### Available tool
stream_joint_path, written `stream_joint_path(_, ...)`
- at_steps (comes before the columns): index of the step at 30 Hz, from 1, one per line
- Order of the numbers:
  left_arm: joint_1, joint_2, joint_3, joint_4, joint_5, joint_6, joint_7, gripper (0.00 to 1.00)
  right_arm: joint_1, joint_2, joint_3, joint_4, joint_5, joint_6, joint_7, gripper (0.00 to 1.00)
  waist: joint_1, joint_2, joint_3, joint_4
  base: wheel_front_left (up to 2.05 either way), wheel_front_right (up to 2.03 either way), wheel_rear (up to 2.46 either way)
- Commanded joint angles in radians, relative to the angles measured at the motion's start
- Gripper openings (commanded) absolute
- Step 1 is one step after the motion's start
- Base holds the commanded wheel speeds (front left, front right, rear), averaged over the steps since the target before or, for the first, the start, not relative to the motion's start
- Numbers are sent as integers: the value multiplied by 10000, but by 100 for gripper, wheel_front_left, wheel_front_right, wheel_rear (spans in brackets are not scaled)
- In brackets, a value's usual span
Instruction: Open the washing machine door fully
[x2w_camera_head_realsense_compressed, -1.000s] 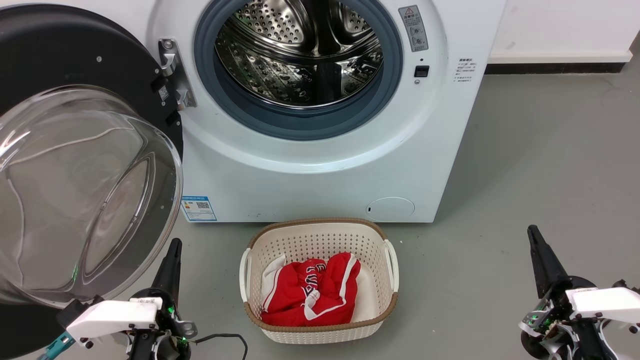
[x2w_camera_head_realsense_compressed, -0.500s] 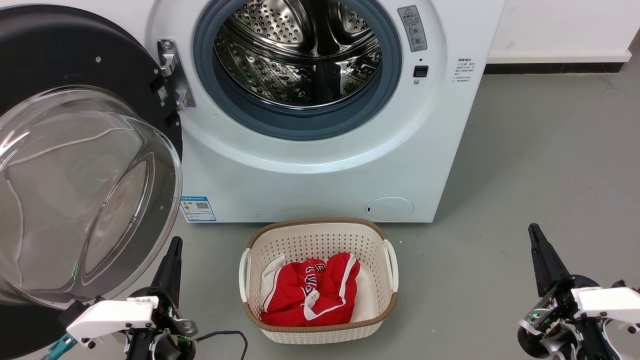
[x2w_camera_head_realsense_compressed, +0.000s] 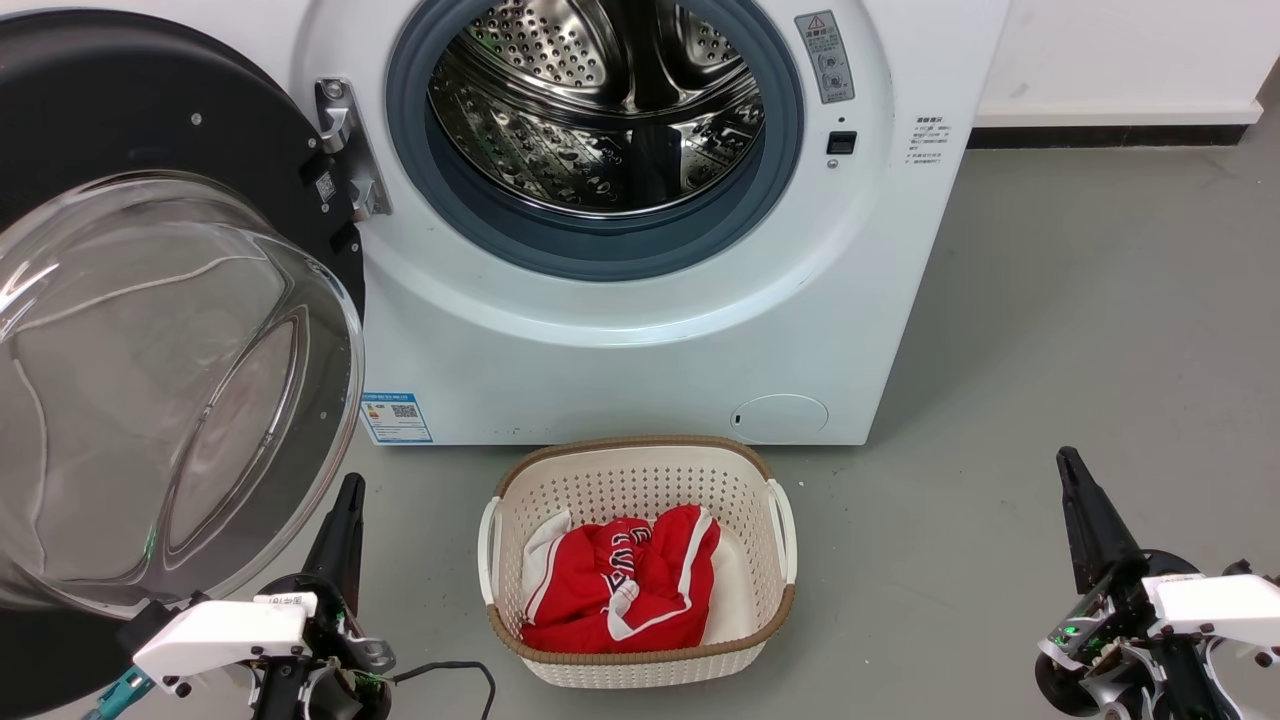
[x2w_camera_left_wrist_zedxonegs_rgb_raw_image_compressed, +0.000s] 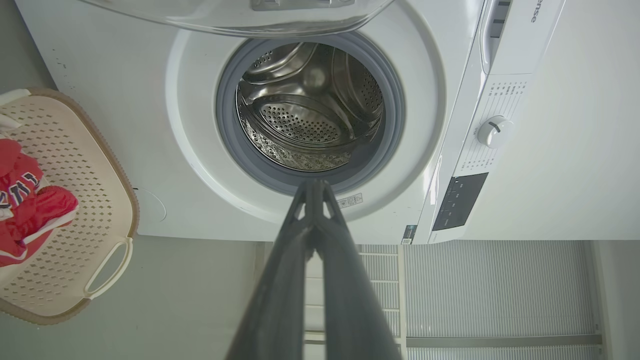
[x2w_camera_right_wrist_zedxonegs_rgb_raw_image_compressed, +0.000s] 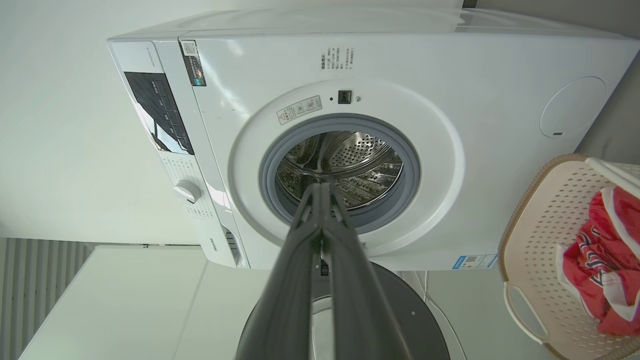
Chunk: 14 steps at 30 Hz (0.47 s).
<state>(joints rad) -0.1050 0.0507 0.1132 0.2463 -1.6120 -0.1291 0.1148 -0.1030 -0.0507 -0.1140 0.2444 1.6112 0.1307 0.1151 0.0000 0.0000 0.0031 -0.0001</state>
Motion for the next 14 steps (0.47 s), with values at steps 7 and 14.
stream_joint_path(7, -79, -12, 30, 6, -17, -36, 28, 0, -103, 9, -8, 12, 38, 0, 6, 0, 0, 0, 0, 1, 0, 0, 0)
stream_joint_path(14, -79, -12, 30, 6, -18, -36, 28, 0, -103, 9, -8, 11, 38, 0, 6, 0, 0, 0, 0, 1, 0, 0, 0)
